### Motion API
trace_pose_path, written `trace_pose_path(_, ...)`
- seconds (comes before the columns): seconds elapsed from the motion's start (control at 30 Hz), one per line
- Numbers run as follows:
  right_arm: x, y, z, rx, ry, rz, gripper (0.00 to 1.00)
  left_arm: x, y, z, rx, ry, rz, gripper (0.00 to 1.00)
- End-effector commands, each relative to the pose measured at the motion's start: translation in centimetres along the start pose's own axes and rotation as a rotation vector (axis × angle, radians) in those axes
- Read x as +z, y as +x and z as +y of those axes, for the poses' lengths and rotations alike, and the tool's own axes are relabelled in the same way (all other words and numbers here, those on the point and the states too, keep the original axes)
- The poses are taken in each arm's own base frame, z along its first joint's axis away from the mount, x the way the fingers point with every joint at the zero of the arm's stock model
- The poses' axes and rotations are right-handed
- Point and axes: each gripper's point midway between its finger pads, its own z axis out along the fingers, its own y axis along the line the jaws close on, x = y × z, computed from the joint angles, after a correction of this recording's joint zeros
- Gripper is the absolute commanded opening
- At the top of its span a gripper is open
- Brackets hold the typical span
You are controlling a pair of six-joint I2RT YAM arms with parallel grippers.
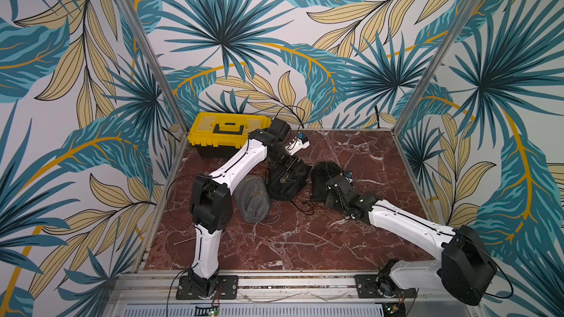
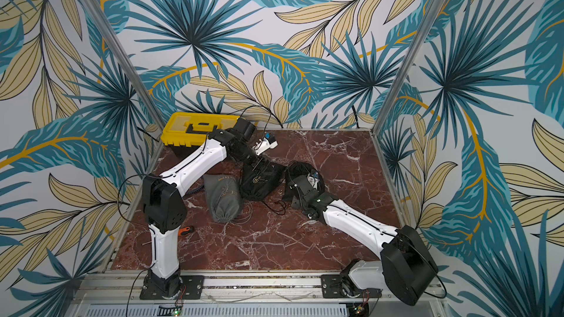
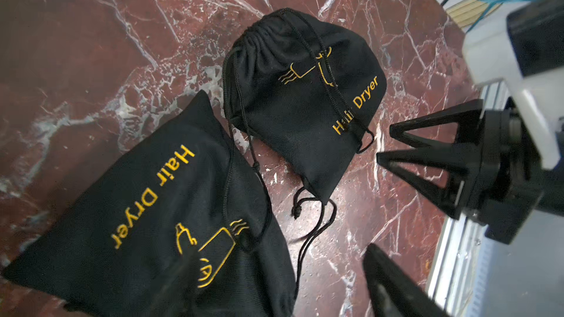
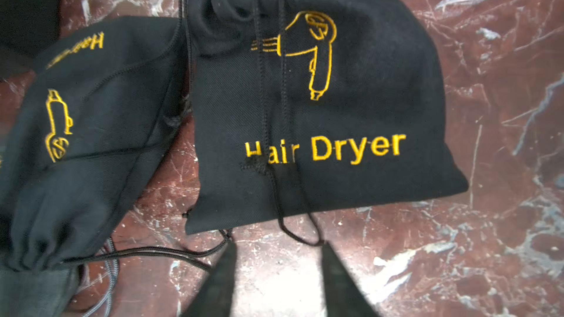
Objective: Pack away hair dryers
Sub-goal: Place the drawstrings on both sides at the center of the board, then reset both arms
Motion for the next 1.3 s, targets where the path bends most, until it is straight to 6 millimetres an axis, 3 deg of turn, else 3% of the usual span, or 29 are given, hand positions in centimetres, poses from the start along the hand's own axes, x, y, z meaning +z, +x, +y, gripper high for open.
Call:
trace_pose_path(0.0,-0.3,-0.3,0.0,-0.053,0.006,0.012,0.71,-2.3,0.1,-1.6,0.037,0.006,-0.032,0.99)
trace_pose_path(0.07,-0.8,-0.5,-0.4,-0.087,0.030,0.023,0.99,-3.8,-0.1,-2.2,0.059,-0.016,-0.056,0.99)
trace_pose_path(0.27,-4.6,-3.7,-2.4,-0.129,0.061,-0.105,0.99,-10.9,-0.3,-3.0,0.091,-0.196,-0.175,1.00)
trace_pose_path(0.4,-6.8,-7.4,-3.2,-0.160,0.018,-0.307,0.99,-17.4,-0.5,0.9,-0.087,-0.412,-0.403,0.99)
trace_pose_path(0.47,-7.4,-8.9,-4.2,-0.198,0.056,-0.398,0.99,-20.5,0.7,3.0,-0.159,-0.507,-0.550,1.00)
trace_pose_path(0.53,-7.0,-9.7,-5.7,-0.219,0.117,-0.429,0.99,-22.9,2.4,5.0,-0.193,-0.634,-0.678,1.00)
trace_pose_path(0.6,-5.8,-10.2,-7.2,-0.224,0.162,-0.441,1.00,-24.1,4.4,6.4,-0.190,-0.721,-0.765,0.99)
trace_pose_path(0.77,-4.7,-11.2,-11.2,-0.205,0.273,-0.593,1.00,-22.1,11.3,10.0,-0.253,-0.820,-0.783,0.99)
trace_pose_path(0.9,-4.6,-11.4,-14.3,-0.139,0.322,-0.724,1.00,-20.6,15.4,12.7,-0.295,-0.863,-0.808,0.99)
trace_pose_path(1.07,-2.5,-11.0,-18.0,-0.042,0.332,-0.753,1.00,-18.4,19.3,16.4,-0.297,-0.901,-0.803,0.99)
trace_pose_path(1.17,-2.0,-11.9,-18.4,-0.039,0.309,-0.765,1.00,-17.8,20.9,18.2,-0.311,-0.946,-0.833,0.99)
trace_pose_path(1.27,-0.9,-13.0,-18.3,-0.065,0.289,-0.747,0.99,-18.6,21.3,19.3,-0.401,-0.928,-0.907,0.99)
